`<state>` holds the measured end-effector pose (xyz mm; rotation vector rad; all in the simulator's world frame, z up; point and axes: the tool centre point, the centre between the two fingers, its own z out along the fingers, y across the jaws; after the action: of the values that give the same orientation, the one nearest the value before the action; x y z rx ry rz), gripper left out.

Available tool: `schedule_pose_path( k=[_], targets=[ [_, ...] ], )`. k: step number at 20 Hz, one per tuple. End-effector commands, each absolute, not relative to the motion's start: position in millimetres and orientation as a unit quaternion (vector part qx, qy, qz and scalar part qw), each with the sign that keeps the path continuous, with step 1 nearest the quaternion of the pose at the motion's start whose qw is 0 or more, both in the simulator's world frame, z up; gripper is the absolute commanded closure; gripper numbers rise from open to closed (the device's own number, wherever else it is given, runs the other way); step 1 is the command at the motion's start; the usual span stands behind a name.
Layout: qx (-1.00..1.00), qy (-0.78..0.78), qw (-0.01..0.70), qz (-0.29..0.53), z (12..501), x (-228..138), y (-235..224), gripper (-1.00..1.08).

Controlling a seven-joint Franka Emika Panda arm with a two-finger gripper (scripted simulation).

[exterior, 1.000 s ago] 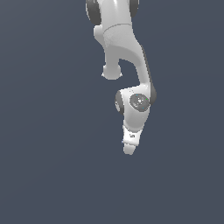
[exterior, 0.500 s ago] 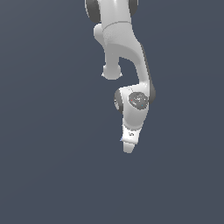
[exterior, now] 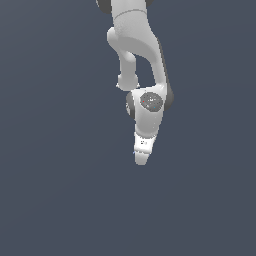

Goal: Pick up the object and move it to a goal position.

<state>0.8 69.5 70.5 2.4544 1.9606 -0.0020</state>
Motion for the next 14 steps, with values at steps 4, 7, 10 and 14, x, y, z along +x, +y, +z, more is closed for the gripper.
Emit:
schedule_pose_path(
  k=[4, 7, 10, 14],
  targets=[
    [0.782, 0.624, 0.001, -0.001, 95.2, -27.5, 49.0, 1.08],
    [0.782, 0.624, 0.001, -0.001, 110.8, -45.4, 36.2, 1.08],
    [0.782, 0.624, 0.001, -0.001, 126.6, -63.1, 23.4, 1.08],
    [0.782, 0.624, 0.001, -0.001, 147.4, -86.1, 6.7, 1.08]
  ],
)
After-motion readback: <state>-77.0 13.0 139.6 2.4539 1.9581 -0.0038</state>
